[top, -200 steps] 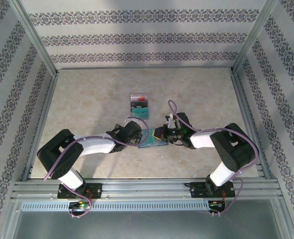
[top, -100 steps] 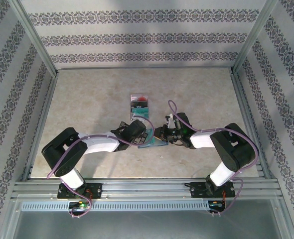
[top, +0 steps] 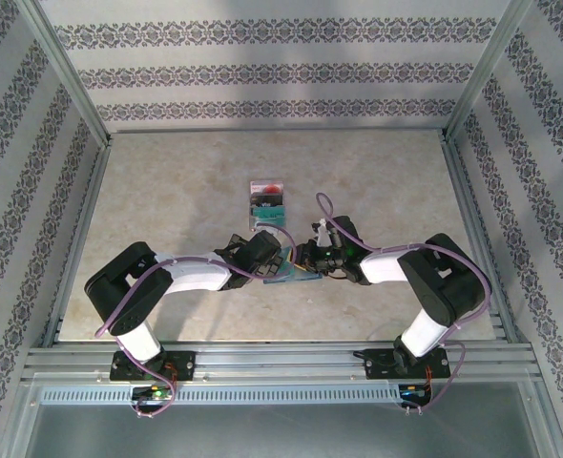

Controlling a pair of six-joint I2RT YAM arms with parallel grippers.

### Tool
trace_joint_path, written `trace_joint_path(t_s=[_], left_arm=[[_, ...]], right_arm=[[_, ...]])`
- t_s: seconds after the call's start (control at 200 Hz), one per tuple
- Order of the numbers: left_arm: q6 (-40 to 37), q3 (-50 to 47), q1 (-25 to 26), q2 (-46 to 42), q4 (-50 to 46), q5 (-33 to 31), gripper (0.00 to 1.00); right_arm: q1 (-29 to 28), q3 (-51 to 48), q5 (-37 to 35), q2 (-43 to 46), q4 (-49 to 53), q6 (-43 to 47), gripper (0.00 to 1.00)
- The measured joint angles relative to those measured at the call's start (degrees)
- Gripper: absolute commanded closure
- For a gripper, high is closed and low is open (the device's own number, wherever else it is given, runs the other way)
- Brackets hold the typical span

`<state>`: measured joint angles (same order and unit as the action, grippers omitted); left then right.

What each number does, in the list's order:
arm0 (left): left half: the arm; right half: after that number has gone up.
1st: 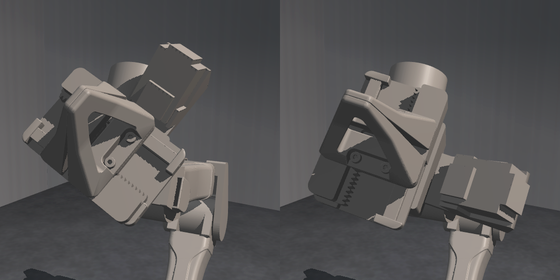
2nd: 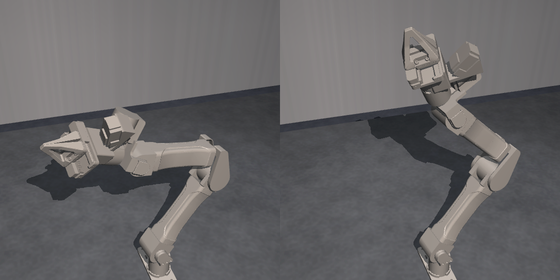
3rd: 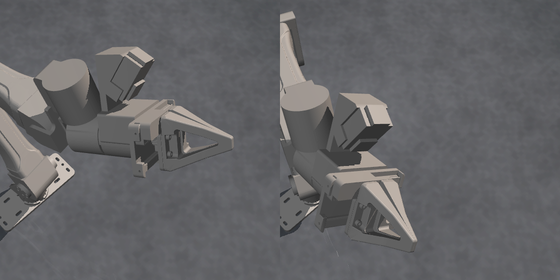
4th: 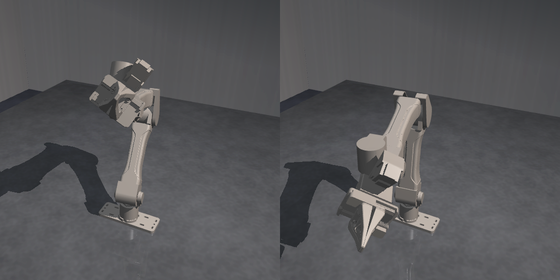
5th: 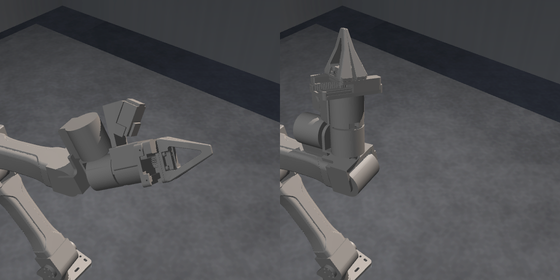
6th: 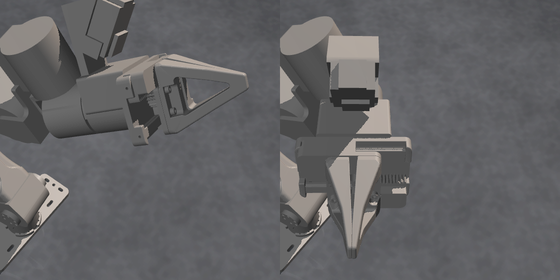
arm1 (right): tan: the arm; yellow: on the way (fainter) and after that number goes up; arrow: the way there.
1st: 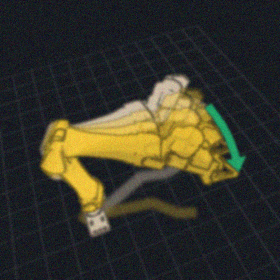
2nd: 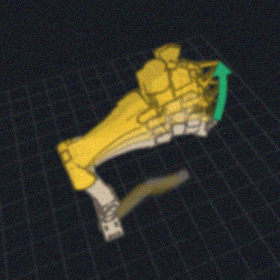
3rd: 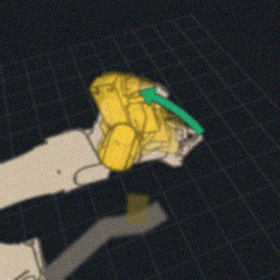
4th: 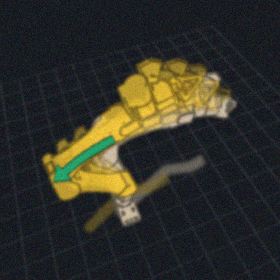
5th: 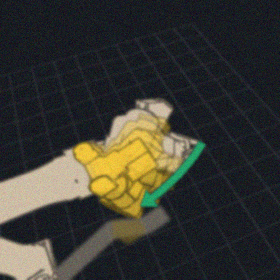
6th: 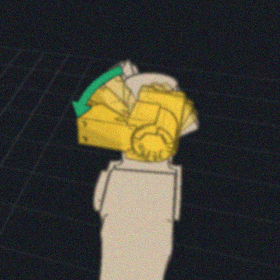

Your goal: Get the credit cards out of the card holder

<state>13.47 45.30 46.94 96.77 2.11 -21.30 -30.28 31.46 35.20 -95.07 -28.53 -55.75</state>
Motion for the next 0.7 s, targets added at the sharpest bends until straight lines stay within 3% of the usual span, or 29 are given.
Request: trace_joint_path(t_s=[0.145, 0.375, 0.7], left_arm=[[0.0, 0.0, 0.0, 0.0, 0.0, -0.1, 0.02], [0.0, 0.0, 0.1, 0.0, 0.0, -0.6, 0.02], [0.0, -0.1, 0.3, 0.0, 0.0, -1.9, 0.02]], right_arm=[[0.0, 0.0, -0.5, 0.0, 0.7, 0.3, 0.93], [0.1, 0.0, -2.6, 2.6, 4.0, 1.8, 0.94], [0.2, 1.1, -8.2, 10.2, 16.6, 8.4, 0.97]])
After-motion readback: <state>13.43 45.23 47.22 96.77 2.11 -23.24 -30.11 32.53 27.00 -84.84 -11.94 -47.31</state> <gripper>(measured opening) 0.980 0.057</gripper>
